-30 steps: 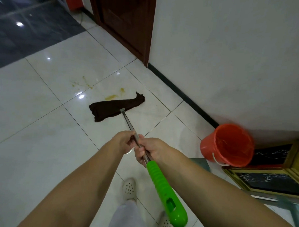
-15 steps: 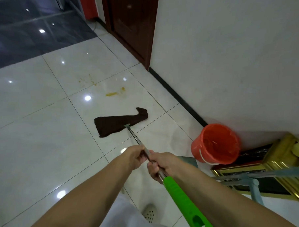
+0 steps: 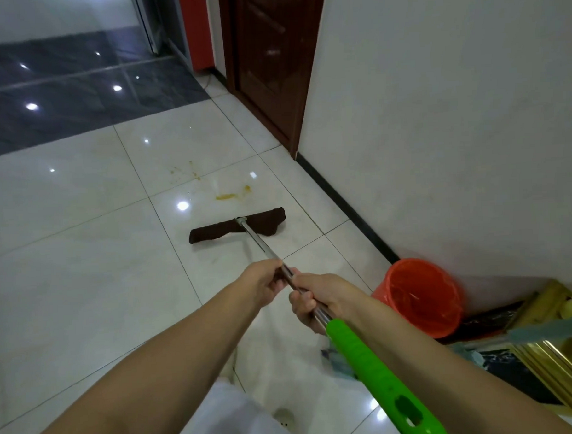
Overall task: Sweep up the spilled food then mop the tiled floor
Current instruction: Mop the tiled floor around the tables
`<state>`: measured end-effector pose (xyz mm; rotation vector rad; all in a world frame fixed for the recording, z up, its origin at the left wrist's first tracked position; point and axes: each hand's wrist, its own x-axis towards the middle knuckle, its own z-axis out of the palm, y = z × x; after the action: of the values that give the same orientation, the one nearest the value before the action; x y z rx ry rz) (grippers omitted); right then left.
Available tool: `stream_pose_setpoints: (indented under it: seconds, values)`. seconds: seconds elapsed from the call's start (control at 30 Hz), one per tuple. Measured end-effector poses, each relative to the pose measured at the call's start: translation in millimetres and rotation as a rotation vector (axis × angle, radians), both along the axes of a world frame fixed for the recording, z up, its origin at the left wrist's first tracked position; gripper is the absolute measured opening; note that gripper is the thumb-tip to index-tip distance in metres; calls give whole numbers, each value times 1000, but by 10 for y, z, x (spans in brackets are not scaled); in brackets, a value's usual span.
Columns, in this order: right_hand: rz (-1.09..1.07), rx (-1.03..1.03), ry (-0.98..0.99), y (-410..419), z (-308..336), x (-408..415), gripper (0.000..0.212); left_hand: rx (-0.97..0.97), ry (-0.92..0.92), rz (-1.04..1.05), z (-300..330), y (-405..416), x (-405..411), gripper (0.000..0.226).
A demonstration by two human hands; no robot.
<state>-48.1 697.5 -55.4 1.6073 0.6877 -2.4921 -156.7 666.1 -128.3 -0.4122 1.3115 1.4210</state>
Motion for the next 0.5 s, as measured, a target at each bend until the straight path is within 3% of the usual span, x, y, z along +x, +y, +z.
stream_pose_setpoints:
  seconds: [0.5]
  values:
    - [22, -6, -97, -105, -182, 242, 17, -35, -107, -29, -294, -164, 298, 20]
